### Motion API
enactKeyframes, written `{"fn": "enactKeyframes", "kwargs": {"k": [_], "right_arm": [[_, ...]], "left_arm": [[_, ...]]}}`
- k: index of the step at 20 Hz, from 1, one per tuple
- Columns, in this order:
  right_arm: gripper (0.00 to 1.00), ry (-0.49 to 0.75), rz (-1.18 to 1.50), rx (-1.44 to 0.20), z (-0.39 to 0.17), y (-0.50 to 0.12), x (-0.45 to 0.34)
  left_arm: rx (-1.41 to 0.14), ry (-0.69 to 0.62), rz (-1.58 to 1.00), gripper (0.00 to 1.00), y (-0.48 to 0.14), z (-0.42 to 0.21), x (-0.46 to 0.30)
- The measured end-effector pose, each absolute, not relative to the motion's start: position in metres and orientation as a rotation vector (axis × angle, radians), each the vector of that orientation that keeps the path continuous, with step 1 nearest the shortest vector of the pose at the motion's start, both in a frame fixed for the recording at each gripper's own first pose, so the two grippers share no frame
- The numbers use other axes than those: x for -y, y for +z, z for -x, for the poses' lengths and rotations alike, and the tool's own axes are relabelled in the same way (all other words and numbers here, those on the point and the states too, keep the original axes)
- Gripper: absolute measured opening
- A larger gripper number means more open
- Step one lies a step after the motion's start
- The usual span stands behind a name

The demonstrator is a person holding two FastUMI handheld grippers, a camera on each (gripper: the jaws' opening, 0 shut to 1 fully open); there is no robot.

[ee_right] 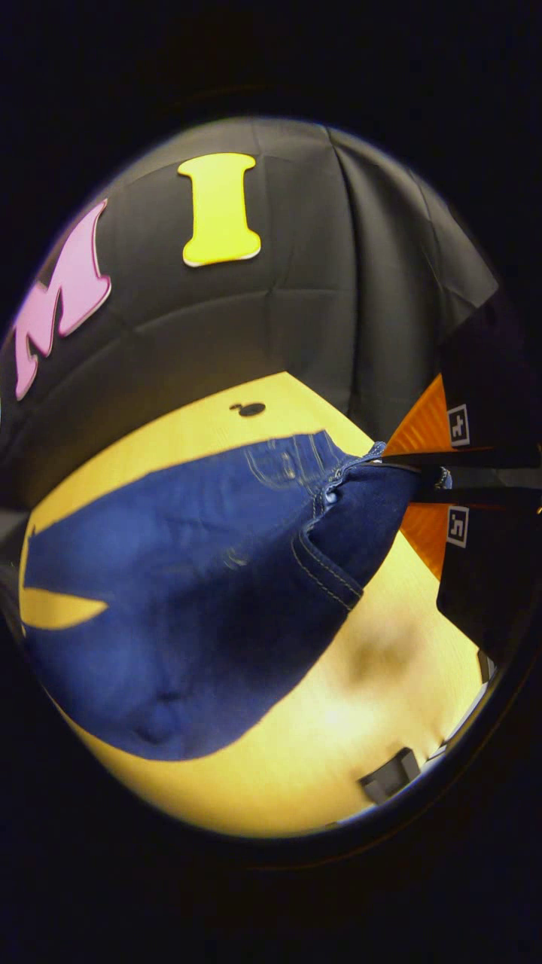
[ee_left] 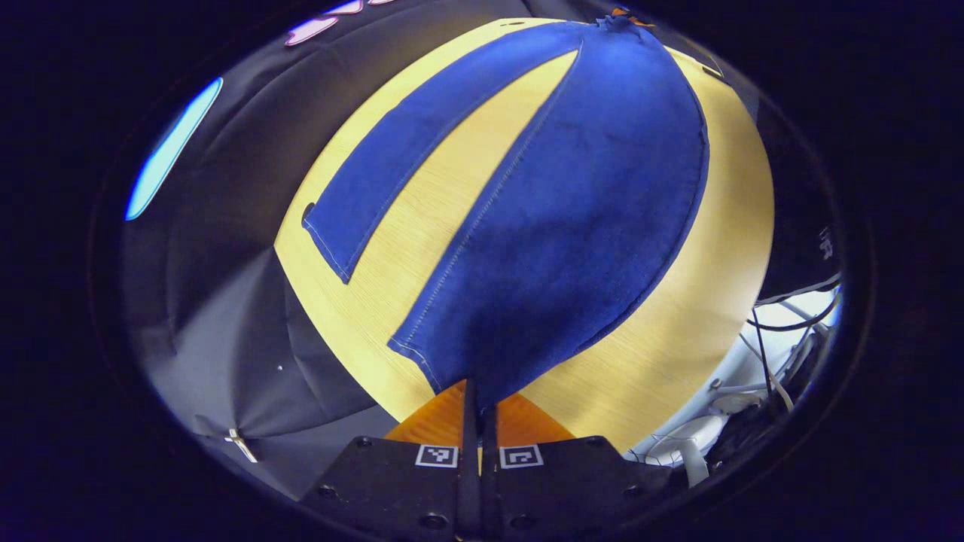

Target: Grasp the waist and the cuffs of the jeans and fold them to make the two legs overlap; first hold the waist and fold one-third of the jeans toward the cuffs, then hold the cuffs and fold the remaining one-third in the same direction to finish folding.

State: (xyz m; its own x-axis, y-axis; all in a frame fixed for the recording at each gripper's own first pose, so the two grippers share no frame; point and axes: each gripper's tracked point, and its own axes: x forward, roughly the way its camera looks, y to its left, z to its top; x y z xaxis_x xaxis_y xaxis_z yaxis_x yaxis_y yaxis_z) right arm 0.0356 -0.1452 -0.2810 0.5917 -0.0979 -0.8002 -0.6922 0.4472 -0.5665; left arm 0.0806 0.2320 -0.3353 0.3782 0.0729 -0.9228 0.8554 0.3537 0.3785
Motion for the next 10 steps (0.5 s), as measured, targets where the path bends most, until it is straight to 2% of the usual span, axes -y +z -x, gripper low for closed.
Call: {"fn": "enactKeyframes", "kwargs": {"k": [2, 5, 10], "right_arm": [[0.13, 0.394, 0.931, -0.970, -0.055, -0.262, 0.145], [0.13, 0.308, 0.694, -0.975, -0.118, -0.243, 0.137], [0.13, 0.130, 0.403, -1.014, -0.191, -0.242, 0.130]], "left_arm": [[-1.095, -0.724, -1.056, 0.06, -0.328, -0.084, -0.224], [-1.119, -0.724, -1.061, 0.06, -0.314, -0.110, -0.224], [-1.142, -0.578, -0.919, 0.06, -0.314, -0.165, -0.216]]}}
